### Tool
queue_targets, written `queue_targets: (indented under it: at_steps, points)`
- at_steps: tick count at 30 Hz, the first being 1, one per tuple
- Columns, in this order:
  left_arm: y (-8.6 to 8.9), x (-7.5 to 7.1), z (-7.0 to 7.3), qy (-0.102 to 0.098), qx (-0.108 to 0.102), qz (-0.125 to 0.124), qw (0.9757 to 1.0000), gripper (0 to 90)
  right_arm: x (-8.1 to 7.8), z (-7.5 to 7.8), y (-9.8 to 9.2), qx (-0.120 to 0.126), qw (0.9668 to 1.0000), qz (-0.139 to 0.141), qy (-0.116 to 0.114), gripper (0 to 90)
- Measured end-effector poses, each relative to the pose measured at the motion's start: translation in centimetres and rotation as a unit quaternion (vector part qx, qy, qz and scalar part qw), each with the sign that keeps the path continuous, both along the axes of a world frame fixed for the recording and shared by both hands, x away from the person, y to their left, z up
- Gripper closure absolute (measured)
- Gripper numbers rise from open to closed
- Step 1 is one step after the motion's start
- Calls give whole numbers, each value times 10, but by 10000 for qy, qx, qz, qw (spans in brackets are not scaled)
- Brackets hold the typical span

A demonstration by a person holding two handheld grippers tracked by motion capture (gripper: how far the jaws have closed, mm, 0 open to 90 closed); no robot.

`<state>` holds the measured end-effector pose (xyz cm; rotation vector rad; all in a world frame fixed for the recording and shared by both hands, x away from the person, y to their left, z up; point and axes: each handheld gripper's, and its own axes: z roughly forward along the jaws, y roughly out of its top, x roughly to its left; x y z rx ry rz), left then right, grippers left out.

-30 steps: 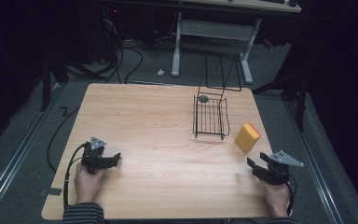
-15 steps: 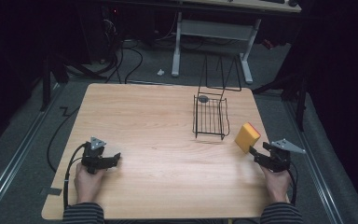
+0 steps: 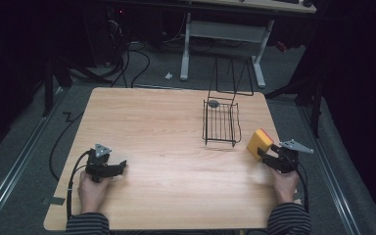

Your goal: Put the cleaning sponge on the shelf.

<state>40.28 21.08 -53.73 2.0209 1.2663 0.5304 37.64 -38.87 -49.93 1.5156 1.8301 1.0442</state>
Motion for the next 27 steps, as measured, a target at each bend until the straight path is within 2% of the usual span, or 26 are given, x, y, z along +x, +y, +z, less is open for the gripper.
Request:
queue_targets:
  at_steps: [9,16,27]
  points:
    - [0,0,0,-1,1,0,10000,178,8,-10,3,91,9999,38,33,449]
    - [0,0,0,-1,1,1,10000,177,8,-11,4,-33,9999,124,-93,573]
    - [0,0,0,-1,1,0,10000,178,2,-5,7,-90,9994,284,-173,610]
